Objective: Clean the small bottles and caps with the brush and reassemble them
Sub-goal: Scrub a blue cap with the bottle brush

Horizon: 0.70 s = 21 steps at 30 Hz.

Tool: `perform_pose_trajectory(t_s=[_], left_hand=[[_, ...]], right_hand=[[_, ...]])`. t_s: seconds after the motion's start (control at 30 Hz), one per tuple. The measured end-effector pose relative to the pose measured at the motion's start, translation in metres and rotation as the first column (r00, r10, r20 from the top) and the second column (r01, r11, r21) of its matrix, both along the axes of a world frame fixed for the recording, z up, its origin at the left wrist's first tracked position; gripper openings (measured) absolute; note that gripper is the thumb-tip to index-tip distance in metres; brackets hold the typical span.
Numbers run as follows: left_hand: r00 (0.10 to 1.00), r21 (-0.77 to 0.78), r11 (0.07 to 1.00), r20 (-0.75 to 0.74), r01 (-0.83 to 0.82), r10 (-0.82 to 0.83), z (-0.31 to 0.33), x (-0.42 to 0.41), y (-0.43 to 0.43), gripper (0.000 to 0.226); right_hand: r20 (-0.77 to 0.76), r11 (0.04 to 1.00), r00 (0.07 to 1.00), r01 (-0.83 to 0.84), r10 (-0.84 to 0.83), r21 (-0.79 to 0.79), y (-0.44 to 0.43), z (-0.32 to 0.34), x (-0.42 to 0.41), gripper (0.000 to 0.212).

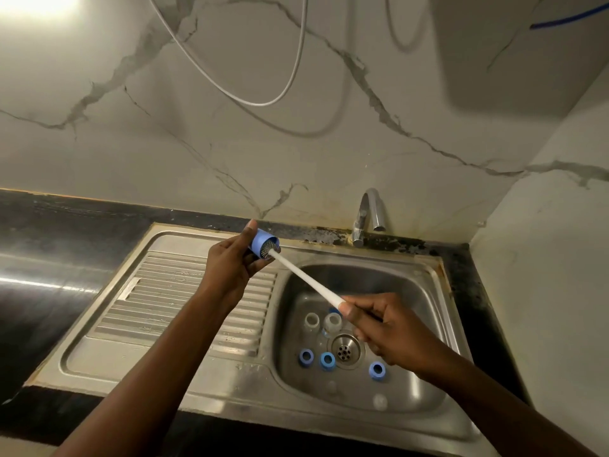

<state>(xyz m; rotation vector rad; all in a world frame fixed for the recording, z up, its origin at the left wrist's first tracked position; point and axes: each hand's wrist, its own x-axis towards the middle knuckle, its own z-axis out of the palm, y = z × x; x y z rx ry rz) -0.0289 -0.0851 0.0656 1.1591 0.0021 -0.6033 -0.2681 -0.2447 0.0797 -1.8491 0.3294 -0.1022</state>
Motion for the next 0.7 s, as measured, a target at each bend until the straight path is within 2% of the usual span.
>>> perform_pose_trajectory(t_s=[0.07, 0.13, 0.17, 0.2, 0.27, 0.3, 0.37, 0.47, 0.5, 0.53, 0.6, 0.63, 0.67, 0.7], left_hand=[[0.999, 0.003, 1.000, 0.018, -0.029, 0.029, 0.000, -0.004, -0.003, 0.041], [0.996, 0.056, 0.996, 0.063, -0.069, 0.065, -0.002, -0.009, -0.005, 0.037], [0.992, 0.104, 0.991, 0.102, -0.089, 0.078, -0.005, -0.011, -0.005, 0.037], [0.986, 0.152, 0.982, 0.144, -0.107, 0.085, -0.007, -0.013, -0.006, 0.041], [0.975, 0.209, 0.967, 0.196, -0.143, 0.102, -0.010, -0.016, -0.005, 0.053], [0.971, 0.223, 0.961, 0.207, -0.163, 0.117, -0.009, -0.015, -0.005, 0.058], [0.965, 0.239, 0.951, 0.217, -0.197, 0.145, -0.007, -0.011, -0.004, 0.061], [0.967, 0.216, 0.951, 0.178, -0.220, 0.183, -0.007, -0.007, -0.003, 0.049], [0.969, 0.221, 0.950, 0.158, -0.222, 0.189, -0.008, -0.008, -0.002, 0.045], [0.973, 0.223, 0.951, 0.134, -0.215, 0.189, -0.011, -0.009, -0.001, 0.044], [0.986, 0.185, 0.969, 0.075, -0.161, 0.150, -0.014, -0.010, 0.002, 0.050], [0.992, 0.146, 0.982, 0.042, -0.123, 0.118, -0.015, -0.010, 0.002, 0.052], [0.996, 0.099, 0.991, 0.010, -0.091, 0.090, -0.014, -0.011, 0.002, 0.052], [0.997, 0.058, 0.996, -0.013, -0.072, 0.073, -0.014, -0.012, 0.002, 0.050]], right_hand=[[0.012, 0.997, 0.999, 0.054, -0.053, -0.053, -0.001, 0.004, 0.002, 0.023], [0.028, 0.957, 0.995, 0.096, -0.092, -0.272, -0.005, 0.006, 0.004, 0.025], [0.031, 0.894, 0.996, 0.091, -0.086, -0.439, -0.008, 0.007, 0.004, 0.031], [0.022, 0.785, 0.997, 0.067, -0.067, -0.616, -0.012, 0.006, 0.003, 0.038], [0.002, 0.514, 1.000, 0.013, -0.021, -0.858, -0.017, 0.003, 0.003, 0.047], [-0.018, 0.417, 1.000, -0.012, -0.012, -0.909, -0.018, 0.000, 0.002, 0.050], [-0.055, 0.302, 0.999, -0.053, 0.003, -0.952, -0.019, -0.003, 0.001, 0.052], [-0.030, 0.216, 0.999, -0.037, 0.037, -0.976, -0.014, 0.000, -0.005, 0.053], [-0.048, 0.263, 0.998, -0.057, 0.040, -0.963, -0.012, -0.001, -0.007, 0.052], [-0.058, 0.370, 0.997, -0.073, 0.052, -0.926, -0.008, 0.000, -0.009, 0.051], [-0.084, 0.689, 0.995, -0.097, 0.053, -0.719, 0.002, -0.003, -0.015, 0.050], [-0.056, 0.818, 0.998, -0.036, 0.005, -0.574, 0.005, -0.004, -0.017, 0.047], [-0.029, 0.901, 0.998, 0.034, -0.051, -0.433, 0.007, -0.003, -0.015, 0.042], [-0.016, 0.936, 0.996, 0.077, -0.088, -0.343, 0.009, -0.004, -0.013, 0.035]])
